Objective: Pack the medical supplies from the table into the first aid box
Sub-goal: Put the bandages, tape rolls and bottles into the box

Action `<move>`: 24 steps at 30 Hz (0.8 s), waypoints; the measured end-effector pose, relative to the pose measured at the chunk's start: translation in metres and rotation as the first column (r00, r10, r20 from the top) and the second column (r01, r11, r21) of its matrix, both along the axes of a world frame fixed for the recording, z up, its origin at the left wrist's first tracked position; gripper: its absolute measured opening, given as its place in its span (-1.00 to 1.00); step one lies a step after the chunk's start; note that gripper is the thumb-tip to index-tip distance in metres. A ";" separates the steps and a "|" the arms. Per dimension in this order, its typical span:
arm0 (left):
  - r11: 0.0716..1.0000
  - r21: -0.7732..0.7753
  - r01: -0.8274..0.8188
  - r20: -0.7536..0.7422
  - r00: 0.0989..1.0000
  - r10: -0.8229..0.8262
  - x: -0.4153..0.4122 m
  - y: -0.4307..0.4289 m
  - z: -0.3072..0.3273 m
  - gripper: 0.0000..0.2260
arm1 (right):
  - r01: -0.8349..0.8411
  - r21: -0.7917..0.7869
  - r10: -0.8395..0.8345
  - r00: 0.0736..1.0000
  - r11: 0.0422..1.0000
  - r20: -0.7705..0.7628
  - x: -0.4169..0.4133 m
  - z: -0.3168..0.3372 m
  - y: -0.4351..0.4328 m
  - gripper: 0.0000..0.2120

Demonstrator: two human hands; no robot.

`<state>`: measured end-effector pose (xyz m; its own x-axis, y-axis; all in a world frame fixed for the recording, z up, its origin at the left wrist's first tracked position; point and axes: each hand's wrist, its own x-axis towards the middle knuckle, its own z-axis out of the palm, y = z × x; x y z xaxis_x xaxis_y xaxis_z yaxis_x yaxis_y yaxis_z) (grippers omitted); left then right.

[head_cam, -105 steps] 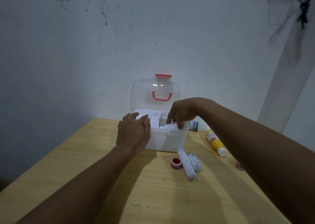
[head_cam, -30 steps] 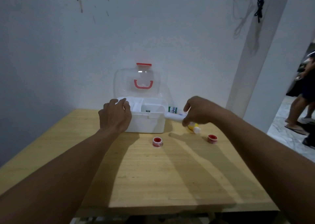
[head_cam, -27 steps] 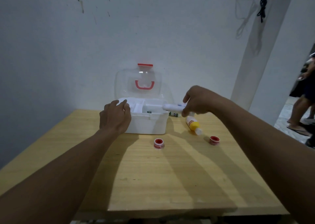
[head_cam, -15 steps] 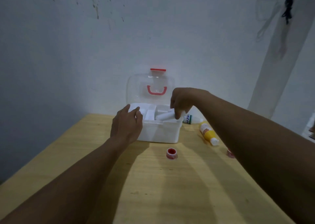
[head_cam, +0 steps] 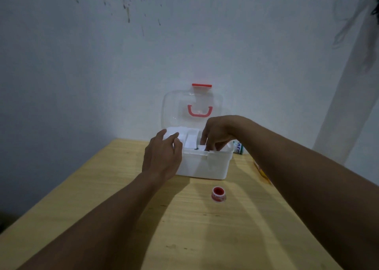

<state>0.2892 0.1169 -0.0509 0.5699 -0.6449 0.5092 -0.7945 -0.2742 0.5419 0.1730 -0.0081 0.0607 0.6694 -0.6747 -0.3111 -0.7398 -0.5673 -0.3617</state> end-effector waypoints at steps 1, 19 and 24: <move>1.000 -0.002 -0.002 0.002 1.000 0.002 0.000 0.000 0.000 -0.58 | 0.005 0.017 -0.006 0.999 1.000 0.037 0.000 -0.002 0.001 -0.65; 0.982 0.188 -0.011 0.339 0.939 -0.054 -0.008 -0.011 0.007 -0.37 | 0.181 -0.080 -0.127 0.885 0.980 0.447 -0.051 0.008 -0.035 -0.83; 0.978 0.203 -0.046 0.371 0.928 -0.033 -0.007 -0.012 0.004 -0.38 | 0.288 -0.358 -0.161 0.925 0.888 0.345 -0.074 -0.012 -0.065 -0.81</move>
